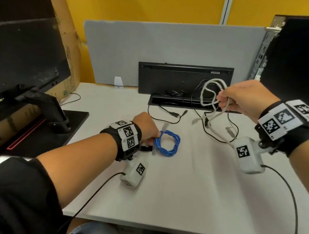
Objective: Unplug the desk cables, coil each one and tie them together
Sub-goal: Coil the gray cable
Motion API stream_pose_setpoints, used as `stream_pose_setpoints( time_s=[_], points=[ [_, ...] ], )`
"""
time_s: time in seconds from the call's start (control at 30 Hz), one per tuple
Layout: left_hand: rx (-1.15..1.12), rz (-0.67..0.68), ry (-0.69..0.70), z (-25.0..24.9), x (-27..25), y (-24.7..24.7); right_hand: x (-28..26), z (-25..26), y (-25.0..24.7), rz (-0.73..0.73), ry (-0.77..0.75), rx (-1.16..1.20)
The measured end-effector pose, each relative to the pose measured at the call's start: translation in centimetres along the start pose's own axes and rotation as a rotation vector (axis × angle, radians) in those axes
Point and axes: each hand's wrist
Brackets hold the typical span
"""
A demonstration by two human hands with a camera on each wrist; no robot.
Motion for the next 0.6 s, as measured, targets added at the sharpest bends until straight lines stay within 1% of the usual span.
stream_pose_setpoints(
  time_s=[0.07,0.1,0.13,0.17,0.2,0.23,0.27,0.3,0.33,0.4,0.43,0.5,0.57,0.6],
  points=[
    [0.093,-0.026,0.015,-0.4,0.7,0.1,-0.2,-0.2,-0.1,0.012,-0.016,-0.015],
    [0.182,-0.065,0.05,-0.6,1.0,-0.1,-0.2,-0.2,-0.1,0.02,-0.025,-0.029],
    [0.264,-0.129,0.106,-1.1,1.2,-0.4,-0.2,-0.3,-0.2,0.029,-0.035,-0.041],
    [0.292,-0.207,0.186,-1.8,1.3,-0.7,-0.2,-0.3,-0.4,0.042,-0.047,-0.044],
    [0.25,-0.268,0.283,-2.7,1.3,-1.0,-0.2,-0.2,-0.5,0.059,-0.063,-0.044],
    [0.155,-0.297,0.398,-3.8,1.1,-1.4,-0.2,-0.1,-0.7,0.076,-0.084,-0.047],
    [0.051,-0.286,0.509,-5.1,0.8,-1.7,-0.2,0.1,-0.8,0.091,-0.109,-0.054],
    [-0.045,-0.232,0.6,-6.6,0.6,-1.8,-0.3,0.3,-1.0,0.106,-0.136,-0.056],
    [-0.119,-0.148,0.664,-8.0,0.4,-1.8,-0.3,0.7,-1.1,0.12,-0.162,-0.045],
    [-0.224,0.016,0.726,-10.8,0.3,-1.4,-0.4,1.4,-1.6,0.135,-0.206,0.018],
    [-0.283,0.06,0.733,-12.0,0.3,-1.2,-0.4,1.9,-2.1,0.127,-0.228,0.062],
    [-0.402,0.103,0.726,-13.6,0.7,-1.0,-0.4,2.7,-3.5,0.09,-0.265,0.184],
    [-0.489,0.172,0.69,-14.5,1.5,-1.0,-0.1,3.2,-5.3,0.021,-0.307,0.309],
    [-0.502,0.204,0.687,-14.9,2.0,-1.1,0.1,3.2,-6.3,-0.023,-0.33,0.33]
  ],
)
Point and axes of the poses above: each hand's wrist, its own x-axis towards the middle knuckle, its own y-axis out of the palm, z = x × y, and after that the axes turned 8 degrees about -z, right-handed
